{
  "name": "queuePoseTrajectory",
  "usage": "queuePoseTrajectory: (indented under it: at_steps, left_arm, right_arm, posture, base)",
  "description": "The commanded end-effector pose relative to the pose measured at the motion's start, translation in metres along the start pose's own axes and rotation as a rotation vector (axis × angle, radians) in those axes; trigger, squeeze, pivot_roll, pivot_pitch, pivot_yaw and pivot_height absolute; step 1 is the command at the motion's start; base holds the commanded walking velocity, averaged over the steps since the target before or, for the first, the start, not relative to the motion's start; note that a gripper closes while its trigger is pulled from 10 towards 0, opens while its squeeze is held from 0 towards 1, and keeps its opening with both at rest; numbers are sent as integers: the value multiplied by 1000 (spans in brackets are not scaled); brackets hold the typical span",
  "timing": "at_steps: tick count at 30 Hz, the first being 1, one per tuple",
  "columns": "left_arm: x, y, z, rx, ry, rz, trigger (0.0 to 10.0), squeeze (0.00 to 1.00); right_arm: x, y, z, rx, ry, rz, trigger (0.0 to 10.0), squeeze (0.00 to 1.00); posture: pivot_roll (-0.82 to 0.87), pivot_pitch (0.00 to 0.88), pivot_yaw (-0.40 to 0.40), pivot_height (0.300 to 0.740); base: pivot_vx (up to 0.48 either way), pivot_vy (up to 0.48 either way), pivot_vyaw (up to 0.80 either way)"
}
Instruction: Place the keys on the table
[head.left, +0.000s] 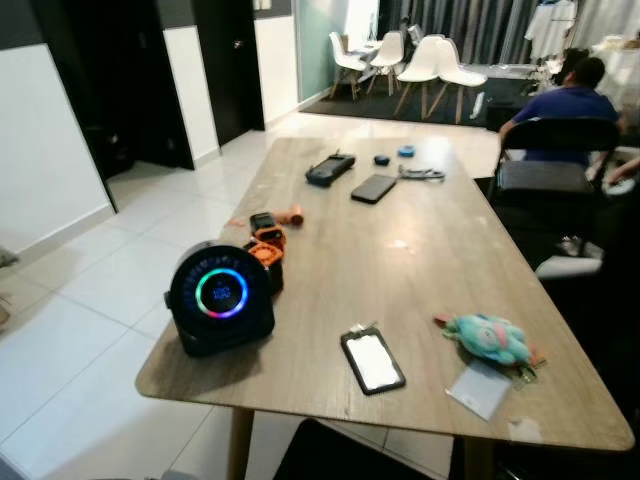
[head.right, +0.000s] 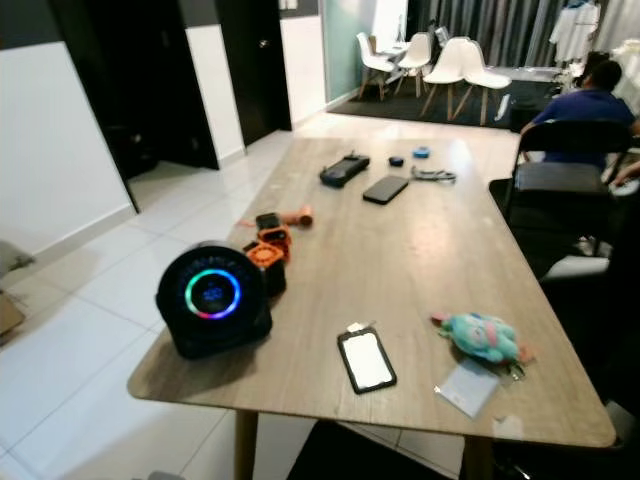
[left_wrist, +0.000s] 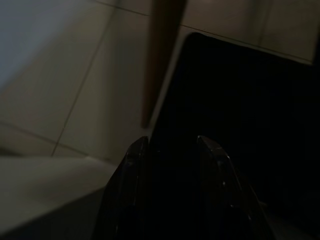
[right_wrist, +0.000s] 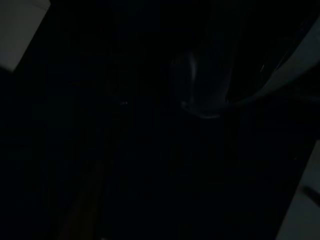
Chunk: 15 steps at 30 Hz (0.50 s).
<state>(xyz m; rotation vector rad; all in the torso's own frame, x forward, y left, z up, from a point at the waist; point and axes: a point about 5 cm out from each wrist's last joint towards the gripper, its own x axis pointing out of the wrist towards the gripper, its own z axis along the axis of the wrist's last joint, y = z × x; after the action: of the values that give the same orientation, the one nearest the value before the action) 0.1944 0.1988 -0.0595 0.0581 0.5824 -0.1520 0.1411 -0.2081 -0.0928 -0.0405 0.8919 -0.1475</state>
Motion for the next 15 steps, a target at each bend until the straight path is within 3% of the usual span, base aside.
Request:
queuePoseTrajectory:
  at_steps: [1, 5, 15]
  left_arm:
    - [-5, 1, -8, -3, 23, 7, 10000, 0]
    - [-4, -2, -8, -13, 22, 3, 10000, 0]
    - [-4, -1, -7, -41, 16, -6, 10000, 0]
  right_arm:
    - [-1, 3, -5, 7, 18, 9, 10000, 0]
    - [-1, 2, -4, -1, 9, 8, 10000, 0]
    - [0, 3, -1, -12, 11, 20, 10000, 0]
  posture:
    - [17, 98, 37, 740]
    - [16, 99, 37, 740]
    - [18, 93, 34, 740]
  base:
    - [0, 0, 800]
    - [0, 0, 738]
    - [0, 0, 0]
